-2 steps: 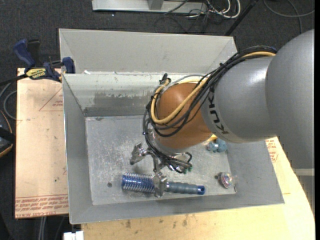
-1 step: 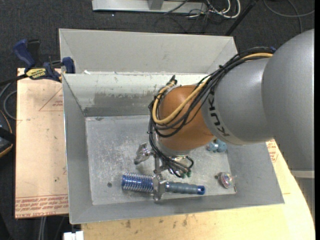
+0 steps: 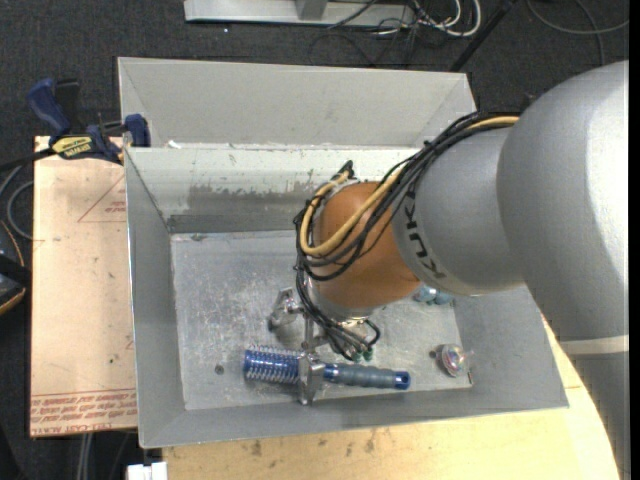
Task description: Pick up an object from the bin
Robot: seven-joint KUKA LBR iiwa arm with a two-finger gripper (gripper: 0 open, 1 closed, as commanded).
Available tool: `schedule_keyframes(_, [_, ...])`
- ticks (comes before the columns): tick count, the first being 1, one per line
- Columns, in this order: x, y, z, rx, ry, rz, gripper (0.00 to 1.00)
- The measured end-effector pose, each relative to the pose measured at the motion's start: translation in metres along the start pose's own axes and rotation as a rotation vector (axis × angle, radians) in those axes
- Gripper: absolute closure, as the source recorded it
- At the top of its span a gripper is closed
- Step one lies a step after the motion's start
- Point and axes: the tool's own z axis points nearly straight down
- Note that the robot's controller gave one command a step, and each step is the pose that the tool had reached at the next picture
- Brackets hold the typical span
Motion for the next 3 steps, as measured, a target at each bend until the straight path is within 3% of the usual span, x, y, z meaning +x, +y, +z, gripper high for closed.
schedule_keyframes(1, [-0.001, 0.001, -0.002, 0.002, 0.006, 0.000, 0.00])
schedule_keyframes(2, [-0.004, 0.001, -0.003, 0.002, -0.004, 0.002, 1.00])
schedule_keyframes(3, [-0.005, 0.001, -0.037, 0.003, 0.005, 0.004, 1.00])
